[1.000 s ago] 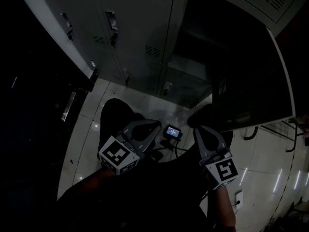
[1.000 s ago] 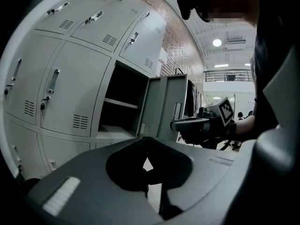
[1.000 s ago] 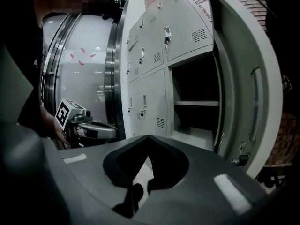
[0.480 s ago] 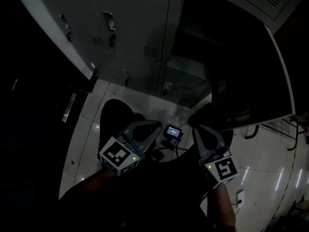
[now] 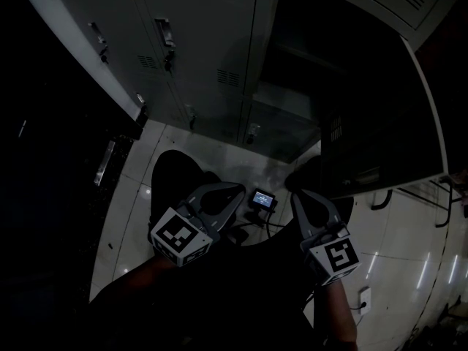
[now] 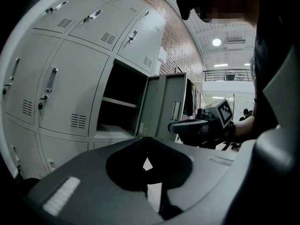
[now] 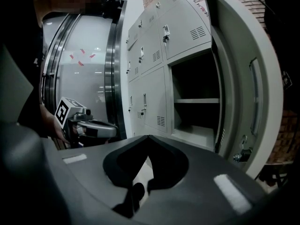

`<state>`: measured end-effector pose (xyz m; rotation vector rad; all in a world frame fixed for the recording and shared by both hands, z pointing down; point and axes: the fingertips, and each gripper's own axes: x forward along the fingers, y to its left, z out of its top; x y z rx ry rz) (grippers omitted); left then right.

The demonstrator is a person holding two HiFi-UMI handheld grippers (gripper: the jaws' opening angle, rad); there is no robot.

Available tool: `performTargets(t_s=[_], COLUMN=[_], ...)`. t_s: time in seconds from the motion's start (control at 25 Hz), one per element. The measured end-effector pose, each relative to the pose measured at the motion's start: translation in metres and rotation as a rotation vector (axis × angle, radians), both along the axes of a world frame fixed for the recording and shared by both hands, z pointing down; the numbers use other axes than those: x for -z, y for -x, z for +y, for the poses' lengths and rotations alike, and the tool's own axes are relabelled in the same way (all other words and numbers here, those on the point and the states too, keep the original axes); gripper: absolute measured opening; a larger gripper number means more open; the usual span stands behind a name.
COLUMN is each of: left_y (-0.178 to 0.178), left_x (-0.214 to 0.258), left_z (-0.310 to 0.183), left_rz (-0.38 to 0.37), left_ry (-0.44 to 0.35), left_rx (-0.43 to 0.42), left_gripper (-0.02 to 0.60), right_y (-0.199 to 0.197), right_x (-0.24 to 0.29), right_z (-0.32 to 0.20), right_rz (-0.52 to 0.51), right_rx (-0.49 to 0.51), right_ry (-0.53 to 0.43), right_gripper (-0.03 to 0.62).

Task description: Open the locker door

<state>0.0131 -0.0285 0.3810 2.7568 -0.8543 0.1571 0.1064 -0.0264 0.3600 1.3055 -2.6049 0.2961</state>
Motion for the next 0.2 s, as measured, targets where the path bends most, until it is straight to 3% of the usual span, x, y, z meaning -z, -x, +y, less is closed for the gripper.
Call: performTargets(t_s=[0.2], left_y=[0.0006], left_x=[0.0001], left_z=[-0.0003], left_rz=[-0.001], left_ry=[-0.001], left_rx=[0.000], left_gripper=[0.012], right_y=[0.0006], right_x=[-0.0005], right_z=[-0.0004], right_rz=[0.001], right_rx=[0.002], right_ry=[-0.001], right_gripper=[0.002])
